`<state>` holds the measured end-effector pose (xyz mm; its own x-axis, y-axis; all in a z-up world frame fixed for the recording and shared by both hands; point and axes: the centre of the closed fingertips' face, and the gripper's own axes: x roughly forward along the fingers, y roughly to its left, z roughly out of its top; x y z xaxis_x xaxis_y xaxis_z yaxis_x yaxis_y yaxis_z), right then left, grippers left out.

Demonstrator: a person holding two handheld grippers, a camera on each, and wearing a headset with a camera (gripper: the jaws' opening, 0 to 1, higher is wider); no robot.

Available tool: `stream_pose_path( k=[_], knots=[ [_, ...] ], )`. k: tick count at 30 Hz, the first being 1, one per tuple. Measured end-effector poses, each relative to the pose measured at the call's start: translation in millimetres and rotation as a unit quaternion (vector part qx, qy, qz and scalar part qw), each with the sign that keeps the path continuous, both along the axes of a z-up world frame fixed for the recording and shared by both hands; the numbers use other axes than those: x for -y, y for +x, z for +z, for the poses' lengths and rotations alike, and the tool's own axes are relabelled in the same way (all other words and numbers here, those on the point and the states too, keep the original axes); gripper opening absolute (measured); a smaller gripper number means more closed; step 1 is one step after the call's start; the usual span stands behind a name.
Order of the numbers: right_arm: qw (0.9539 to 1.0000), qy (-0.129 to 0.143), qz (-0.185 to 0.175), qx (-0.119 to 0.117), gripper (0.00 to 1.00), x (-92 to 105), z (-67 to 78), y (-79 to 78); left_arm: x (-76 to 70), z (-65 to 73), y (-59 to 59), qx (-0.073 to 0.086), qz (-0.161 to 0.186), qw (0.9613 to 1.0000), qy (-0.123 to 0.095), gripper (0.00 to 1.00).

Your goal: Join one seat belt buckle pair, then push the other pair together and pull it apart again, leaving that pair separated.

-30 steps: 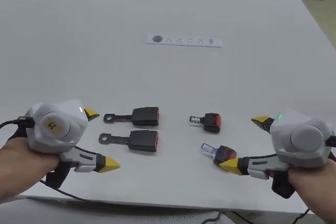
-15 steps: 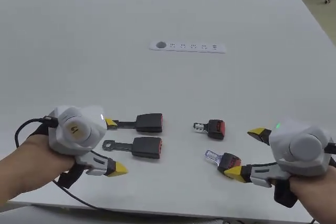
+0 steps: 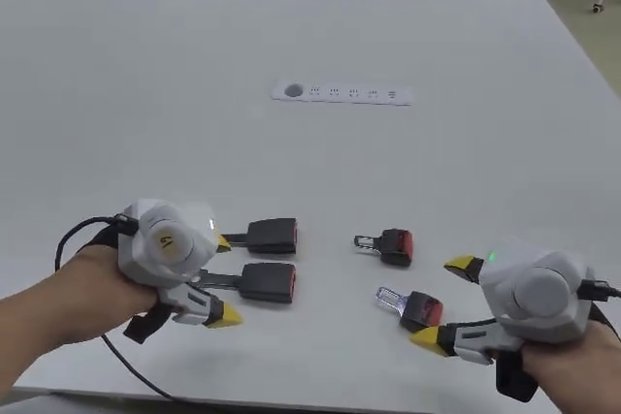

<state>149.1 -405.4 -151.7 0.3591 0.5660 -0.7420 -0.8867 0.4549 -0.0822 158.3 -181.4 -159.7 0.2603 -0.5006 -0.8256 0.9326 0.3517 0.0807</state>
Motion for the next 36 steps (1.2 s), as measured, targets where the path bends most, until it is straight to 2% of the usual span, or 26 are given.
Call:
stream_pose_path(
  k=[6, 10, 16, 17, 19, 22, 26, 29, 36],
  knots=[
    [0.9999, -0.009, 0.011, 0.002, 0.58, -1.6, -4.2, 2.7, 7.4, -10.1, 7.6, -0.001, -0.012, 0.9999, 0.008, 0.6],
    [0.9997, -0.012, 0.021, -0.005, 0.53, -4.0, -10.7, 1.4, 15.3, -16.9, 11.0, -0.005, -0.017, 0.9998, 0.002, 0.55],
    [0.9994, -0.022, 0.025, -0.011, 0.53, -5.8, -22.3, 3.0, 23.2, -23.8, 14.5, -0.002, -0.029, 0.9995, 0.011, 0.55],
    [0.9994, -0.024, 0.022, -0.01, 0.54, -4.4, -19.9, 4.0, 24.5, -24.1, 15.0, -0.002, -0.031, 0.9995, 0.011, 0.55],
    [0.9994, -0.023, 0.018, -0.02, 0.54, -4.3, -22.4, 4.0, 24.4, -25.1, 16.2, -0.003, -0.035, 0.9993, 0.012, 0.55],
    [0.9991, -0.031, 0.023, -0.02, 0.53, -3.4, -26.8, 4.6, 21.2, -29.3, 22.0, -0.007, -0.032, 0.9994, 0.012, 0.54],
    [0.9987, -0.035, 0.027, -0.026, 0.52, -1.8, -31.5, 4.4, 24.1, -30.3, 18.9, -0.016, -0.037, 0.9991, 0.009, 0.5],
    [0.9983, -0.038, 0.033, -0.029, 0.51, 0.2, -33.9, 5.4, 25.8, -31.4, 17.0, -0.02, -0.051, 0.9985, 0.003, 0.4],
    [0.9971, -0.038, 0.051, -0.042, 0.46, -4.2, -36.6, 5.0, 26.6, -33.1, 15.7, -0.03, -0.053, 0.9981, 0.01, 0.42]
  ],
)
